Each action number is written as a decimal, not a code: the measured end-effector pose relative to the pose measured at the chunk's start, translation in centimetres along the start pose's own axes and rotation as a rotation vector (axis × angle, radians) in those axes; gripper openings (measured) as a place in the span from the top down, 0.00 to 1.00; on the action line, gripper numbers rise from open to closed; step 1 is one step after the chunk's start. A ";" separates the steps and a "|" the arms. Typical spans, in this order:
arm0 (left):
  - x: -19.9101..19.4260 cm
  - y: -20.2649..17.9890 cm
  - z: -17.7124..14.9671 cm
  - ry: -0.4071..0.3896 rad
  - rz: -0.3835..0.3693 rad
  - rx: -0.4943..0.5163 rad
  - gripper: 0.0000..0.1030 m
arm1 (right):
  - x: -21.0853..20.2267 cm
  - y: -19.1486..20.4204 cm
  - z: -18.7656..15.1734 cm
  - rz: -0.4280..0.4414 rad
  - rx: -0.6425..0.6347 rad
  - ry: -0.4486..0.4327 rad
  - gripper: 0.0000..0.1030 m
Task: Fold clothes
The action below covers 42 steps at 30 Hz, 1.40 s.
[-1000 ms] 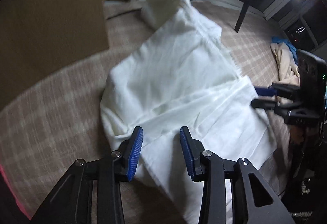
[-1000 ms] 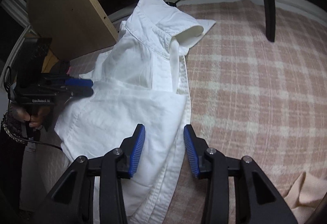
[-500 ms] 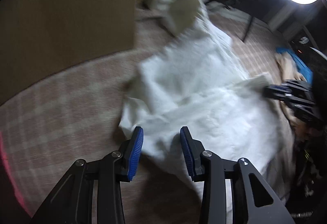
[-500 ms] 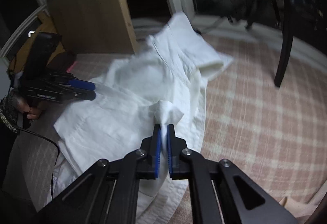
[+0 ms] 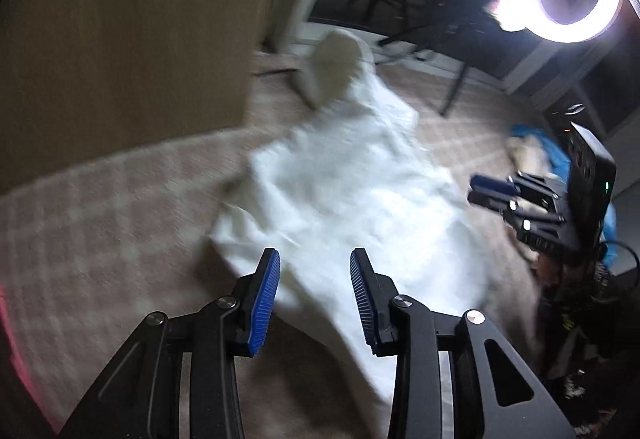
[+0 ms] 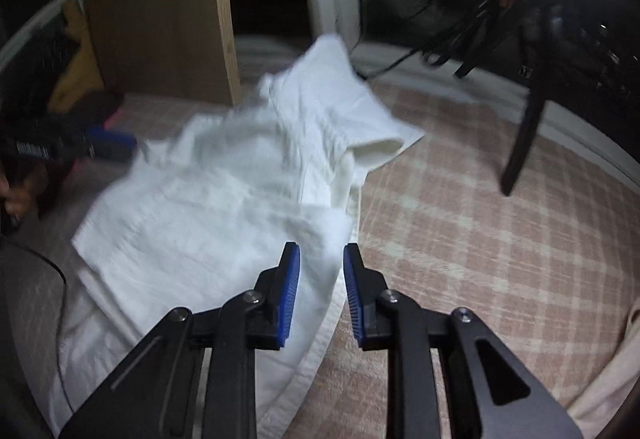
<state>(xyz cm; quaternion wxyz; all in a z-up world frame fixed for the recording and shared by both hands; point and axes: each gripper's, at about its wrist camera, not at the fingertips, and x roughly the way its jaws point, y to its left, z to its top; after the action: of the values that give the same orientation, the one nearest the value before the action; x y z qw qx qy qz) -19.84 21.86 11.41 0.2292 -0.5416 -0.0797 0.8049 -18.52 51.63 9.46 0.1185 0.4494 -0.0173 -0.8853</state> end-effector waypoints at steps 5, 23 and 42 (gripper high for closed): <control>0.6 -2.6 -4.2 0.068 0.030 0.066 0.66 | -2.4 1.6 -1.8 0.130 -0.018 0.011 0.78; 1.9 -8.0 -11.4 -0.023 0.325 0.074 0.71 | -3.2 3.4 -5.1 0.131 -0.020 0.047 0.76; -0.1 -3.1 -13.9 -0.212 0.277 -0.264 0.79 | 1.7 2.8 -2.5 0.108 -0.003 0.095 0.95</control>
<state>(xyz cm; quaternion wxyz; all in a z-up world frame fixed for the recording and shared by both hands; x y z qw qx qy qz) -6.34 22.85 7.08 0.0336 -0.4852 -0.1330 0.8636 -16.90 48.69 7.03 0.1674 0.4889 -0.0344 -0.8554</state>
